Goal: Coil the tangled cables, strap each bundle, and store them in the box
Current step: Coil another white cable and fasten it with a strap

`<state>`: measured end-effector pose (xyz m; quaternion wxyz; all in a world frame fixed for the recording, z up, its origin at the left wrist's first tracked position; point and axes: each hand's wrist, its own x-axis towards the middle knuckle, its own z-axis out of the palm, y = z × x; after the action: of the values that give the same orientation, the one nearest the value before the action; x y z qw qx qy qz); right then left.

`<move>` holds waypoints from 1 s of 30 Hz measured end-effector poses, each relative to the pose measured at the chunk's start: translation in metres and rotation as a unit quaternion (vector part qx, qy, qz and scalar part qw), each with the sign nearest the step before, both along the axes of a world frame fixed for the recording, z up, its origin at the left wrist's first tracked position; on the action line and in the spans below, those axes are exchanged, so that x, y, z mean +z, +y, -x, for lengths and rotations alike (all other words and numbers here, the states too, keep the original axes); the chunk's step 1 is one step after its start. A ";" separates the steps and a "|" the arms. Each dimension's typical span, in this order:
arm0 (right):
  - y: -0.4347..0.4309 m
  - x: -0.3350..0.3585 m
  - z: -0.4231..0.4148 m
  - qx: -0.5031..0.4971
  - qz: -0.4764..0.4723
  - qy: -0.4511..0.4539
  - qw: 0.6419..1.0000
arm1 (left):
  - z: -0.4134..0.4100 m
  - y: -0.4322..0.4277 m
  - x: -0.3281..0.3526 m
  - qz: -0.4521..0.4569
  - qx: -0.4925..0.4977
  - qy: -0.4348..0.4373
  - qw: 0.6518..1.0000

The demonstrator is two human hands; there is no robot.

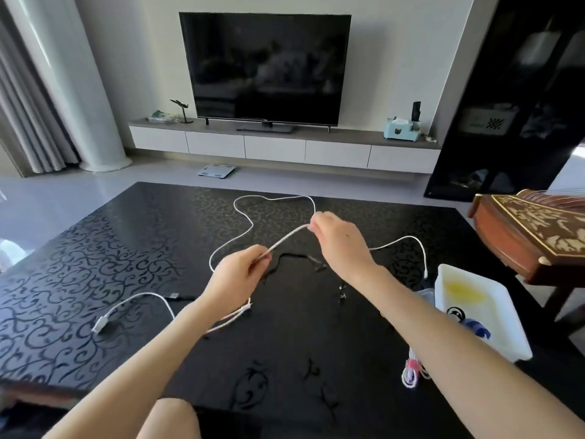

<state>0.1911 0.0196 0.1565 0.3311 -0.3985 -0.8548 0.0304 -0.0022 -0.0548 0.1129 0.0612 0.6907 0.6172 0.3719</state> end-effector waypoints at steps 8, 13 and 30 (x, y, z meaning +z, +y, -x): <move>0.036 0.160 0.016 -0.007 -0.134 0.083 0.987 | 0.032 0.067 0.034 -0.002 0.082 -0.211 0.974; 0.046 0.214 0.010 0.025 -0.099 0.230 0.968 | 0.043 0.090 0.054 0.039 0.122 -0.173 0.977; 0.029 0.058 -0.052 -0.245 0.315 -0.041 0.916 | 0.069 0.020 0.085 0.172 -0.111 -0.598 0.775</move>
<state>0.2429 0.0487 0.2141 0.1502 -0.6798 -0.6896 0.1993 -0.0712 -0.0352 0.1980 0.5767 0.3706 0.4293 0.5880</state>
